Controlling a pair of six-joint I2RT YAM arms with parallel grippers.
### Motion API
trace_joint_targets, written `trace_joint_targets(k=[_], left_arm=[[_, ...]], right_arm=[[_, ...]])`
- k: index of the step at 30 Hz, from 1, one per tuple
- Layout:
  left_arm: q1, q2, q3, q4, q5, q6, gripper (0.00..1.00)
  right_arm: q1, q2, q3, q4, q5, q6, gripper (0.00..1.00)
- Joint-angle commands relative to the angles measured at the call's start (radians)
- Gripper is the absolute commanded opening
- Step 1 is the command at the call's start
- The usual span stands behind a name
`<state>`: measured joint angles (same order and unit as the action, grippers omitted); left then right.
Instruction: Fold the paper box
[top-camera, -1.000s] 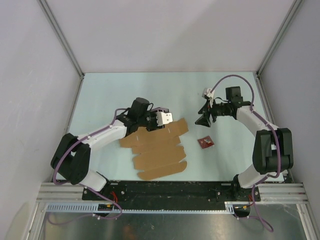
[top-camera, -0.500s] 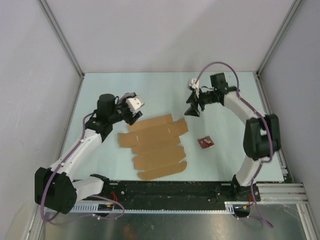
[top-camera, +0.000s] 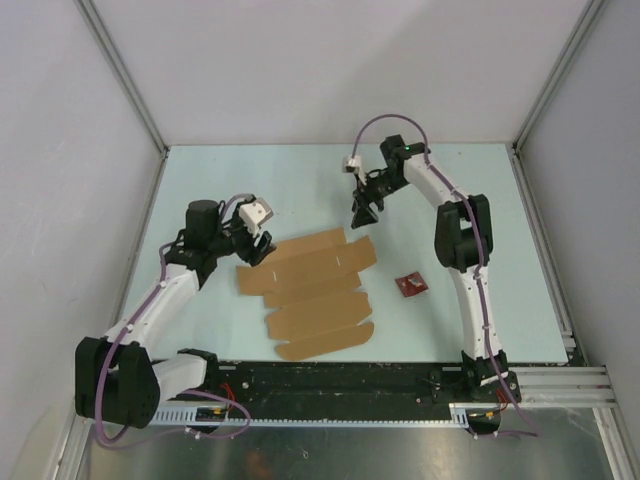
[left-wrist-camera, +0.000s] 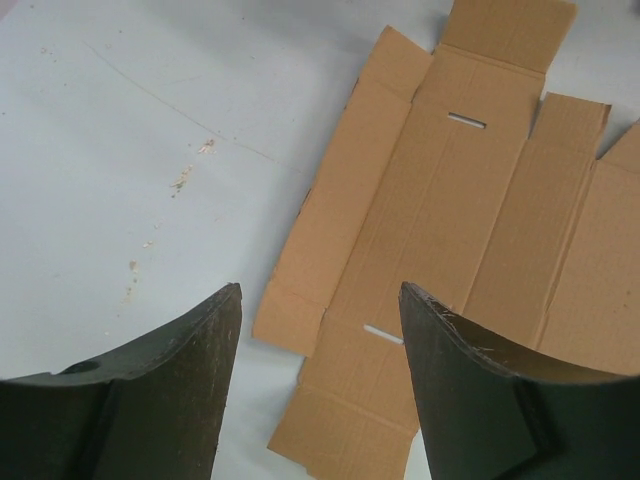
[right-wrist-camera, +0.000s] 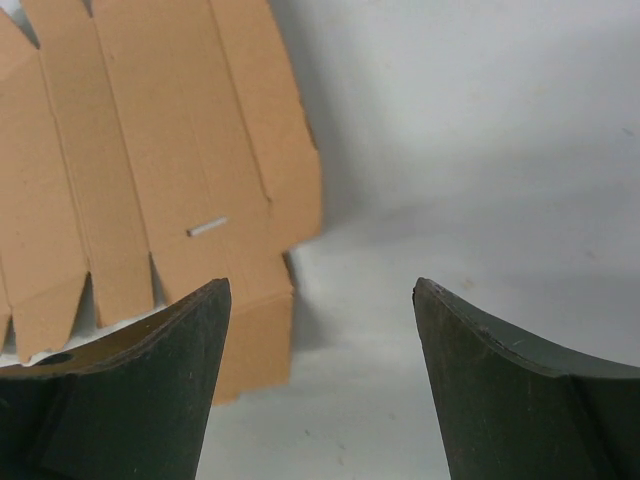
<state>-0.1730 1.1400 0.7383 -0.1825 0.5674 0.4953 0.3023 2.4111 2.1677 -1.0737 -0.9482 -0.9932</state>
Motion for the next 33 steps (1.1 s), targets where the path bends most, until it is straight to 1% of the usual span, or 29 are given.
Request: trace_joint_targets(k=[1, 9, 20, 25, 33], left_arm=[[0.006, 0.001, 0.010, 0.009, 0.066, -0.037, 0.70], [0.006, 0.014, 0.013, 0.009, 0.089, -0.041, 0.70], [0.007, -0.009, 0.007, 0.012, 0.091, -0.046, 0.72], [0.007, -0.006, 0.010, 0.012, 0.094, -0.047, 0.72], [0.007, -0.005, 0.012, 0.012, 0.101, -0.047, 0.72]], right_arm=[[0.079, 0.002, 0.047, -0.063, 0.016, -0.018, 0.80], [0.127, 0.054, 0.090, -0.071, 0.017, -0.007, 0.80], [0.172, 0.106, 0.142, 0.026, 0.086, 0.103, 0.81], [0.184, 0.138, 0.185, 0.001, 0.109, 0.117, 0.81], [0.207, 0.169, 0.208, -0.046, 0.132, 0.074, 0.80]])
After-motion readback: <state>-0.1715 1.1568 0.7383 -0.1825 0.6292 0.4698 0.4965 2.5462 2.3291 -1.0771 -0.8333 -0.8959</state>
